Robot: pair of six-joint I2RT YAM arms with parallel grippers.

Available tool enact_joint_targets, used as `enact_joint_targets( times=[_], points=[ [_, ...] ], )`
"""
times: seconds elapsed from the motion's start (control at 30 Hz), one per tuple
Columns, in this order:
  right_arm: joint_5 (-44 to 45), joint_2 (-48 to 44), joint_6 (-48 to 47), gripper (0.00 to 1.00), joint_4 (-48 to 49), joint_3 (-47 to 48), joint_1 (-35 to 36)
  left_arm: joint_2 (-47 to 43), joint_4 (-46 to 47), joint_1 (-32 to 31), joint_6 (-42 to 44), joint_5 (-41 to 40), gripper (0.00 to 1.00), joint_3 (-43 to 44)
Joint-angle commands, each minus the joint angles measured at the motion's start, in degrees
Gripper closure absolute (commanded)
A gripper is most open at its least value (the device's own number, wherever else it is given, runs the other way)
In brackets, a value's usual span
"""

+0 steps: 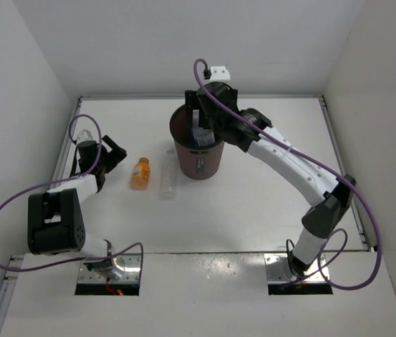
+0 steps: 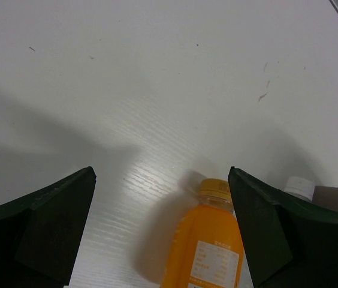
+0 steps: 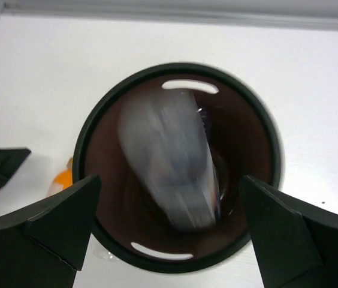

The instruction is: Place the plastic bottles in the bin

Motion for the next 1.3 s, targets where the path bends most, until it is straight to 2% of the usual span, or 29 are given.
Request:
enact_joint_targets(
  times=[0.0,0.27,0.63,1.2,1.27],
  points=[
    [4.7,-6.8,0.4,0.01,3.5,0.0,-0.1,-1.7,2.4,0.8,1.0,2.6,0.0,-0.5],
    [5.8,-10.7,2.8,0.01,5.1,-7.4,-0.1,-2.2,3.4,0.8,5.4,7.7,0.0,0.0],
    [5.2,-11.8,3.3,0.01,5.1,-9.8,-0.1,-2.8,3.9,-1.6,12.5,15.0,0.0,0.0],
    [5.2,-16.4,7.4,0.01,5.6,-16.8,-1.2,-2.1,-0.9,-8.4,16.8,16.5,0.0,-0.6],
    [5.7,-17.1,7.9,0.01,5.6,-18.2,-1.2,-2.1,-2.4,-8.4,15.7,15.0,0.03,-1.1]
  ],
)
